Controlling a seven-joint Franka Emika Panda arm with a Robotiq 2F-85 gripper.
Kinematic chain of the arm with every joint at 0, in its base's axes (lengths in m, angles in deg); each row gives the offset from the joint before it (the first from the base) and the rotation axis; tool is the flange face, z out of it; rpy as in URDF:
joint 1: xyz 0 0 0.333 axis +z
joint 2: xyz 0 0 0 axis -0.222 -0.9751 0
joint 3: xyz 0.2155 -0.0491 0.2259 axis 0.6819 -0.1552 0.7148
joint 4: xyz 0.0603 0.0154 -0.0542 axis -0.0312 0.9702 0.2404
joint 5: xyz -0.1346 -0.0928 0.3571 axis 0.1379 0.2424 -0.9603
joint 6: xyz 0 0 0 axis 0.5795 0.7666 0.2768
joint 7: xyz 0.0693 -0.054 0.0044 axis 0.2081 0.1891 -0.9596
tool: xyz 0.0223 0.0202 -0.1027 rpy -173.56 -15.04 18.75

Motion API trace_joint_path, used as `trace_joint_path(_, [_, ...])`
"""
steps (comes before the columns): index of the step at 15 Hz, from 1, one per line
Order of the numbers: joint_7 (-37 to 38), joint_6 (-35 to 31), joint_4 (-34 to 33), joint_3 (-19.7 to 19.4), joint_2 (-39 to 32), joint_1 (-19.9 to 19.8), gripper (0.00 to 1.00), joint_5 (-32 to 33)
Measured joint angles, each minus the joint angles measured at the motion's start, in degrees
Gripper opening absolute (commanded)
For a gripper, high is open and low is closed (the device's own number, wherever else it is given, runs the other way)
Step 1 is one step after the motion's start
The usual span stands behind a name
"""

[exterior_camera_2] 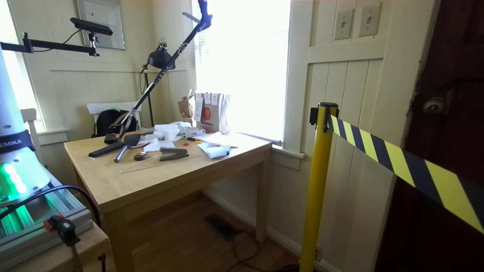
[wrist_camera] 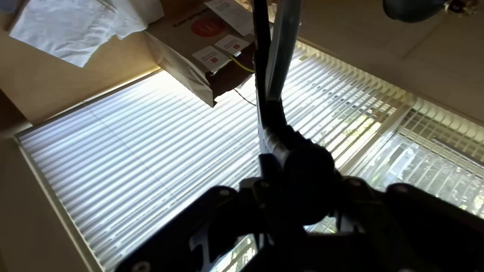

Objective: Pick up the black object from the table and put it on the floor

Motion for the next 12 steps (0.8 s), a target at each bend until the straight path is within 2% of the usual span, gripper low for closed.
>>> trace_joint_path(5, [-5.96, 0.00, 0.92, -0.80, 2.04, 0.00, 0.08, -7.56])
trace_joint_path(12, [-8.10, -2.84, 4.95, -2.54, 6.33, -0.01, 0.08, -9.79])
